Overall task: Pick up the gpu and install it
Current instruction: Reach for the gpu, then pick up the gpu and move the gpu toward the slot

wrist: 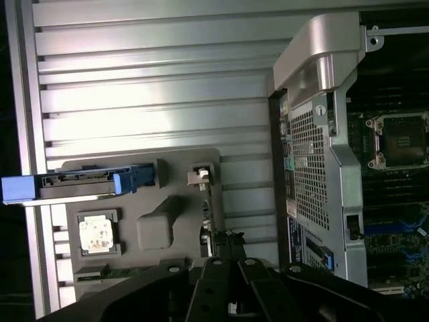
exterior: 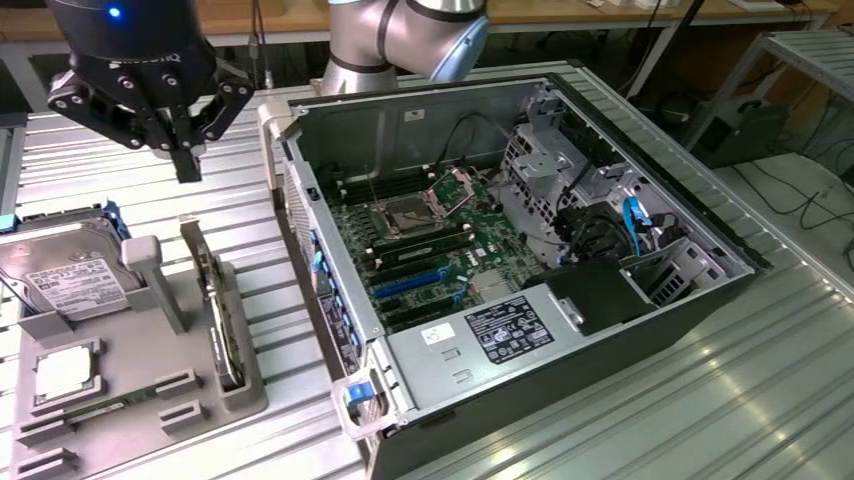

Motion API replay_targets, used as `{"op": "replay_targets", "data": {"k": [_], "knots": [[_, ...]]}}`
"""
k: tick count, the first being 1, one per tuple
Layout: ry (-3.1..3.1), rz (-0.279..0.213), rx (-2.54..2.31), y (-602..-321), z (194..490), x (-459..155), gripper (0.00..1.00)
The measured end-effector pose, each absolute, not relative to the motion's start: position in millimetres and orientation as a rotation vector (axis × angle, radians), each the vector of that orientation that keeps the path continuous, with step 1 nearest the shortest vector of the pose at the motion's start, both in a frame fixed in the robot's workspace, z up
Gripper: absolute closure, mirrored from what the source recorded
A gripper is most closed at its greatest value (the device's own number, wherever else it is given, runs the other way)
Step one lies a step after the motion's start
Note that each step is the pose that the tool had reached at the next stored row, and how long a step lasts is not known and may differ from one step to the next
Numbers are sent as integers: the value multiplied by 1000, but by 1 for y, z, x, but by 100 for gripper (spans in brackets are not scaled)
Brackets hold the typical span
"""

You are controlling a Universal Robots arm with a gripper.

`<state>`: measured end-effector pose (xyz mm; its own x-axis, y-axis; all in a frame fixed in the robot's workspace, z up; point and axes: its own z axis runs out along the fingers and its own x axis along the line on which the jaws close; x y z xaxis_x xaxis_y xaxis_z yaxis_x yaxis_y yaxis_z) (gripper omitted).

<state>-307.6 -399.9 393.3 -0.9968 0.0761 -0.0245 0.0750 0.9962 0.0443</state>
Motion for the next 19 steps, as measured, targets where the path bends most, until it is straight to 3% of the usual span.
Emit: {"op": "replay_targets", "data": {"k": [19], "knots": [[3112, 68, 118, -401, 393, -331, 89]]}}
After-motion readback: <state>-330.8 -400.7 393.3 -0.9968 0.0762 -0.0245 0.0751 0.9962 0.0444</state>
